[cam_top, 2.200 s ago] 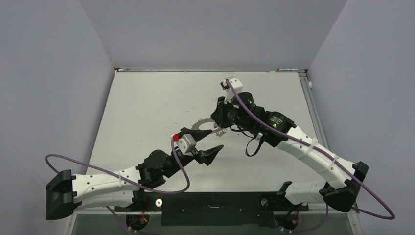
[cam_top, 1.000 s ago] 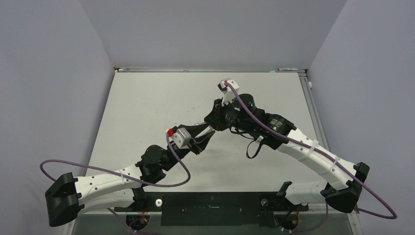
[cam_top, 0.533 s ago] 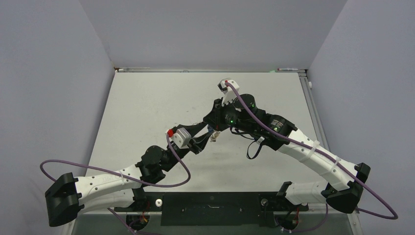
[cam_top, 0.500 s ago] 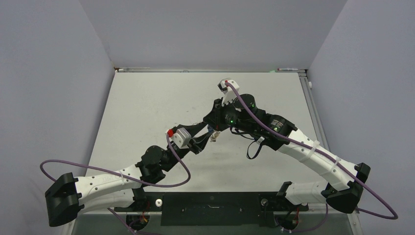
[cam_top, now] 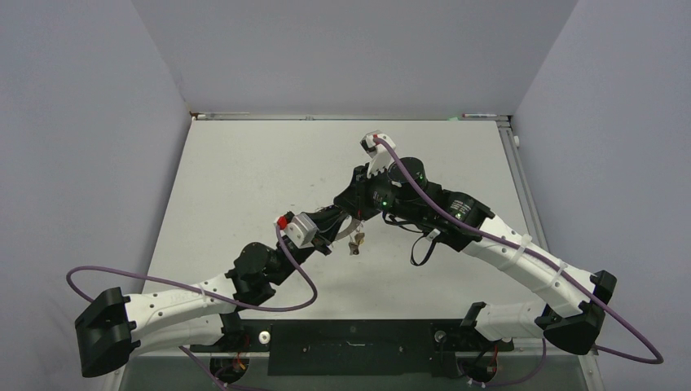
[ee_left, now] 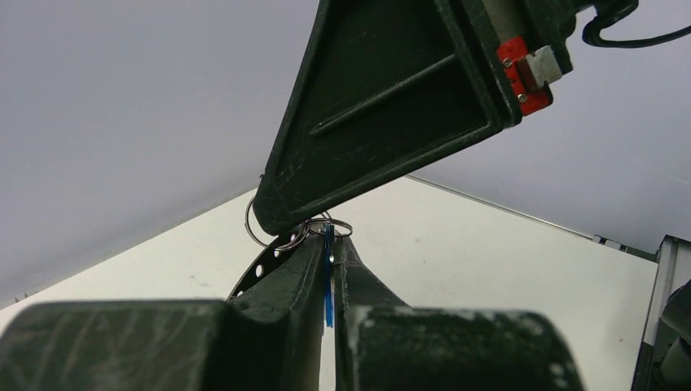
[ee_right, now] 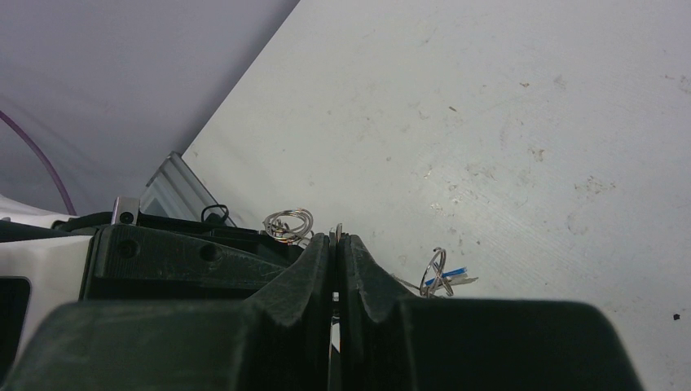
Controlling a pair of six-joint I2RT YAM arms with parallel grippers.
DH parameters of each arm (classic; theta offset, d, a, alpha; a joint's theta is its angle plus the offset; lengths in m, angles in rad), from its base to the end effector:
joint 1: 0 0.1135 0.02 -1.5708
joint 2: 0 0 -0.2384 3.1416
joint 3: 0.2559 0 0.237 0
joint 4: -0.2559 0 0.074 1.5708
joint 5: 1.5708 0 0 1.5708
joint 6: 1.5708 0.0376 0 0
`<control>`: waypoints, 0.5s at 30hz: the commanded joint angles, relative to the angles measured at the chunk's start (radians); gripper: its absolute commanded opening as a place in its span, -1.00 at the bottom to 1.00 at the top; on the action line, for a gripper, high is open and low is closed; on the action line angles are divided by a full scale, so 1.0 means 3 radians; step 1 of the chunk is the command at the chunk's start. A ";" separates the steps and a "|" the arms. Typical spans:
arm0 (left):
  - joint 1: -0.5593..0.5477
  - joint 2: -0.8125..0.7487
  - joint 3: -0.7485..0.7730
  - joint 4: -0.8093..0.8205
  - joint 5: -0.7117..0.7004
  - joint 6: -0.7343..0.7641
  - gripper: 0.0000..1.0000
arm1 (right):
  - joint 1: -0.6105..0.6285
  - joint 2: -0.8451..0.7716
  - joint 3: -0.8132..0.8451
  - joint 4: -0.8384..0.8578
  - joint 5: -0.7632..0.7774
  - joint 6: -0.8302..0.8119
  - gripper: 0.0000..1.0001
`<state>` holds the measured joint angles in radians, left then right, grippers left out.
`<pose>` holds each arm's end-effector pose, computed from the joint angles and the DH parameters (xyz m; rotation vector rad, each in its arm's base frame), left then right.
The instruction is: Put the keys on the keyring
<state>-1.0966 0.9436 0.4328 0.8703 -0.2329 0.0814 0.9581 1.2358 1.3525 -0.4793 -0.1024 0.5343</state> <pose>0.1050 -0.1855 0.2857 0.5137 1.1453 -0.7423 0.1501 0.2202 0.3854 -0.5121 2.0287 1.0584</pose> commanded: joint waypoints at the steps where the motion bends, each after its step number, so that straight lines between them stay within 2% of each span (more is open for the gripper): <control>1: 0.0020 -0.0081 0.0033 0.0151 -0.0055 0.0050 -1.00 | 0.0033 -0.0085 0.0125 0.0235 -0.0057 0.0027 -0.90; 9: 0.0019 -0.0266 -0.0016 -0.0150 -0.0085 0.0056 -1.00 | 0.0033 -0.0061 0.0187 0.0123 0.0065 -0.0052 -0.90; 15: 0.0017 -0.0466 -0.0043 -0.0614 -0.0154 0.0095 -1.00 | 0.0032 -0.0060 0.0259 0.0073 0.0107 -0.0081 -0.90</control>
<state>-1.0966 0.8494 0.4210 0.7692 -0.2436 0.0917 0.9585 1.2362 1.3640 -0.4900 -0.0975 0.5251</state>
